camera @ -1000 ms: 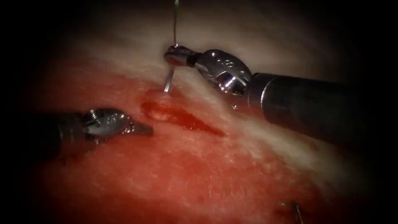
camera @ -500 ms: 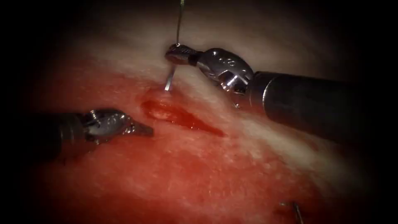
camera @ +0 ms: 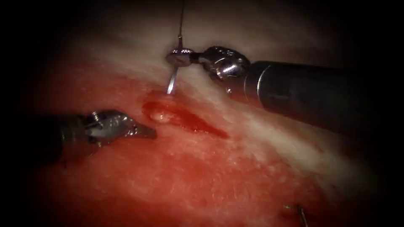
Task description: Wound Closure
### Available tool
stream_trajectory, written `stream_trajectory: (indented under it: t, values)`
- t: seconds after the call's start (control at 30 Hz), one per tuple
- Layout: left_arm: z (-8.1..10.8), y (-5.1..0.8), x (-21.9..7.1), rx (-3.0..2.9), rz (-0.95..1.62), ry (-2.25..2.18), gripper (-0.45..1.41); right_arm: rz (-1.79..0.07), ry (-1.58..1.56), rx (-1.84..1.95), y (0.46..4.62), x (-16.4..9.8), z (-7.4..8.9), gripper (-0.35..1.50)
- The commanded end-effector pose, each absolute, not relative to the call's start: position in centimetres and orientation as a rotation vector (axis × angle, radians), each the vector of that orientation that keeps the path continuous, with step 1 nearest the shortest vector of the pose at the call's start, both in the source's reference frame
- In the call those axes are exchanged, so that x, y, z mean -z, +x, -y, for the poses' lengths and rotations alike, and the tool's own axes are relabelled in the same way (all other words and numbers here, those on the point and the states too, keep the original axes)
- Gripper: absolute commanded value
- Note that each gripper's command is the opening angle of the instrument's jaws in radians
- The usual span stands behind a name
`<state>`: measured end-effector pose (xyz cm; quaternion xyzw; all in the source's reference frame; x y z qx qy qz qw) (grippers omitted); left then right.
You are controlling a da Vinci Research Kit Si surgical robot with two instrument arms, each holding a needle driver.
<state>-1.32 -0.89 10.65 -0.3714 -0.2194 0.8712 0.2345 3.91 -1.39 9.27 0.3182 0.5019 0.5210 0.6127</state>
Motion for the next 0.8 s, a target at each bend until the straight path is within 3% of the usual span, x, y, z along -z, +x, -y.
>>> stream_trajectory:
  t: [0.03,0.8]
  values:
    - [0.9,-1.37,-10.72,-2.392,0.604,-1.021,-0.45,-1.165,0.772,-1.197,4.03,-9.32,1.38,-0.35]
    - [0.9,-1.36,-10.72,-2.393,0.605,-1.022,-0.45,-1.092,1.197,-1.271,4.18,-9.24,1.81,-0.35]
